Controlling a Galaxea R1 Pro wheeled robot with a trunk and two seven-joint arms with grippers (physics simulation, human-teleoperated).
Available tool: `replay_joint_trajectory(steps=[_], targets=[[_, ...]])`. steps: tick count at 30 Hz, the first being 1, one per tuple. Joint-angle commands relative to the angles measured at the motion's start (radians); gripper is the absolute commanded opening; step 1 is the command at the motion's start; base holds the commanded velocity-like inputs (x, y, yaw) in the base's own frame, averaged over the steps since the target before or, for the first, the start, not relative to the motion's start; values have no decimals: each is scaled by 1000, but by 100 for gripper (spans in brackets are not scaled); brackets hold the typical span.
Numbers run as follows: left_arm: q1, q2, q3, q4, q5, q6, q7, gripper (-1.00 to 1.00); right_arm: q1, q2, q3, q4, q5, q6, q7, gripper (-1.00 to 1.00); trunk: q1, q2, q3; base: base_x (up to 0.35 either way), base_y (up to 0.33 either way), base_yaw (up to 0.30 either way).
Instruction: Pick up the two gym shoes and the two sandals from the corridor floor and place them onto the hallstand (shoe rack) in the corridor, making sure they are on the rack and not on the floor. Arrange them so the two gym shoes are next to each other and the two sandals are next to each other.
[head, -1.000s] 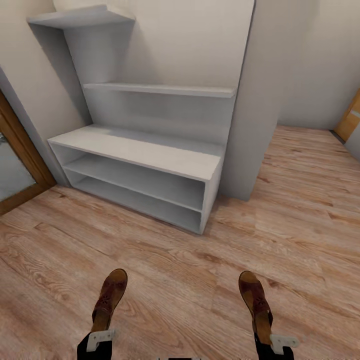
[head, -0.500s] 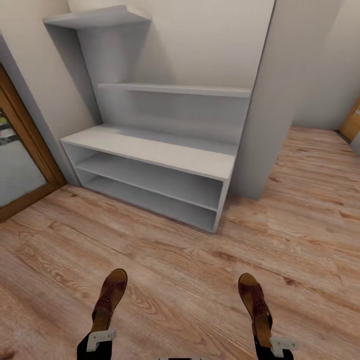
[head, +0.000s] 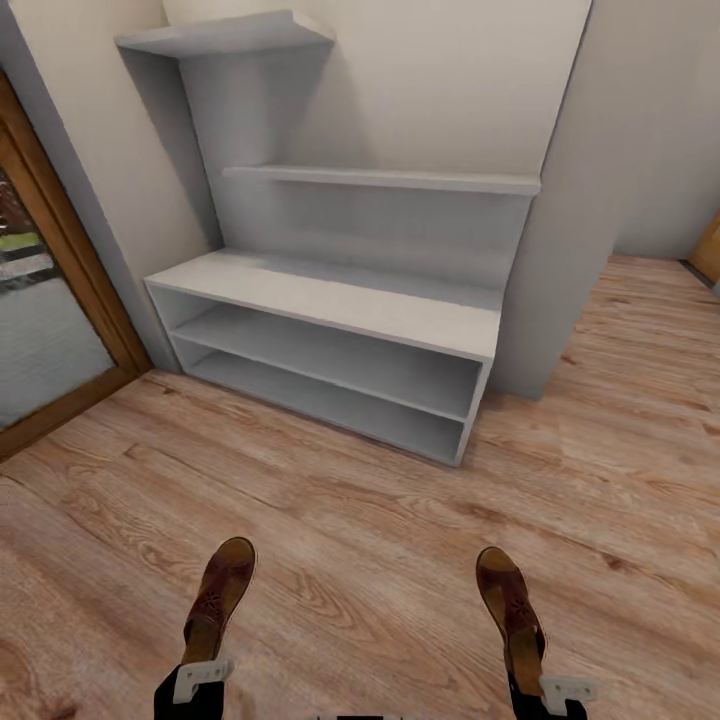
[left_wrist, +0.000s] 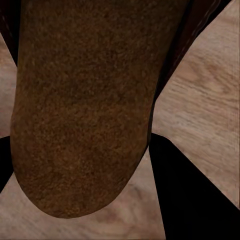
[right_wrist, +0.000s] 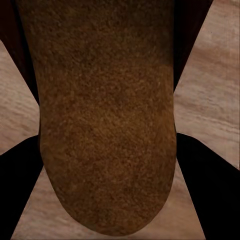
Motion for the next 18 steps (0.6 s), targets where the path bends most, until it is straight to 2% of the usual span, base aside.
replay_joint_trajectory(steps=[1, 7, 18], targets=[[-1, 0, 3, 1, -8, -3, 0, -100, -1, 1, -7, 0, 10, -4, 0, -100, 0, 0, -1, 0, 328, 0], [-1, 1, 3, 1, -8, -3, 0, -100, -1, 1, -7, 0, 9, -4, 0, -100, 0, 0, -1, 60, 337, 0], [-1, 1, 3, 1, -8, -3, 0, -100, -1, 1, -7, 1, 9, -4, 0, -100, 0, 0, -1, 134, 338, 0]])
